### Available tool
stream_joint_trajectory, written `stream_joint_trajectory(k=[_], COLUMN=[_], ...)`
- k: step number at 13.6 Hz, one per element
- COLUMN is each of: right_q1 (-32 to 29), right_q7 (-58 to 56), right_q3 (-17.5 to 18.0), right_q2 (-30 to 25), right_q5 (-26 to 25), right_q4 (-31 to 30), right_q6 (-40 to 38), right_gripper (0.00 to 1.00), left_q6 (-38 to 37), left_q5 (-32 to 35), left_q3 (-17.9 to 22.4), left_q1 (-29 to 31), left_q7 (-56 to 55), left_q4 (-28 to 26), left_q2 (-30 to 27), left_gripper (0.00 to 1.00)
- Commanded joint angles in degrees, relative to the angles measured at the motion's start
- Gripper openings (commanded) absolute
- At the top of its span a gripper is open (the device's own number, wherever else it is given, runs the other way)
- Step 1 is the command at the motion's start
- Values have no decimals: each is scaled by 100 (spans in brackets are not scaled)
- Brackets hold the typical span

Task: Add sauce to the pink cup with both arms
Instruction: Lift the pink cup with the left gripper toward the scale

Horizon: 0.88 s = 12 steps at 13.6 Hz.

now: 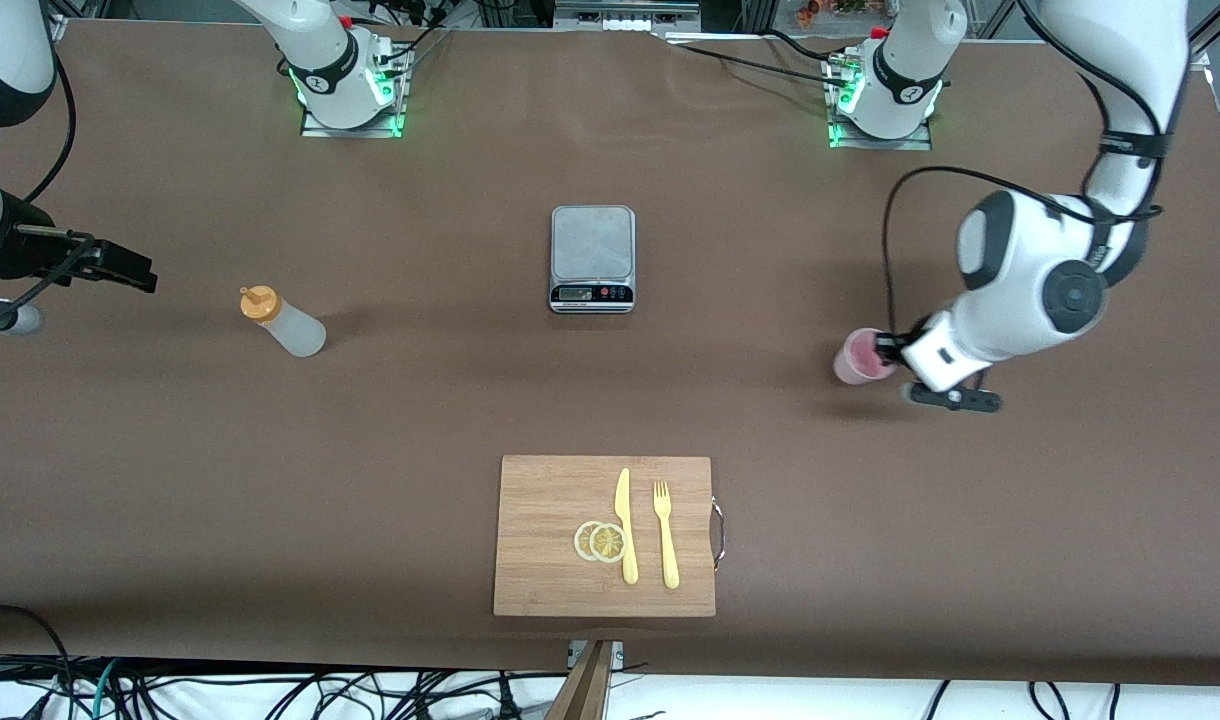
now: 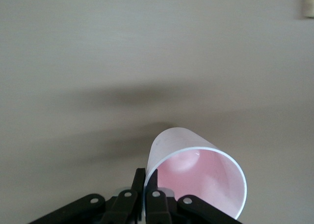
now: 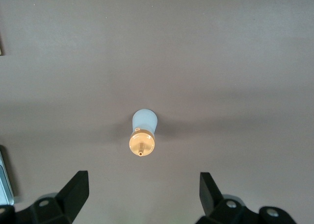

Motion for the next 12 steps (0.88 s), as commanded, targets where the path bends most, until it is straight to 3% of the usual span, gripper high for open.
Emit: stream_joint_trajectory(k=[1,6,9,12], right_q1=[8,8,-1,-1], right_q7=[-69,-78,-324,-751], right_q3=[-17,-17,-26,-26], right_q2=[-67,-67,-58,-58], right_q5=[0,0,18,35], right_q4=[-73,-82,-91,-152], right_q6=[-5,-40,-23,-32], right_gripper=[100,100,100,100], left_q6=[-239,-21,384,840], left_q5=[-160,-72,-64,-55], left_q3=[-848,-2361,-2845,-2952], left_q1=[-151,-492,-905,-1388], left_q7=[-1219,-3364,-4692,-5476], left_q4=[24,15,-55,-107], left_q2=[-215,-207,-163,12], left_gripper=[0,0,0,0])
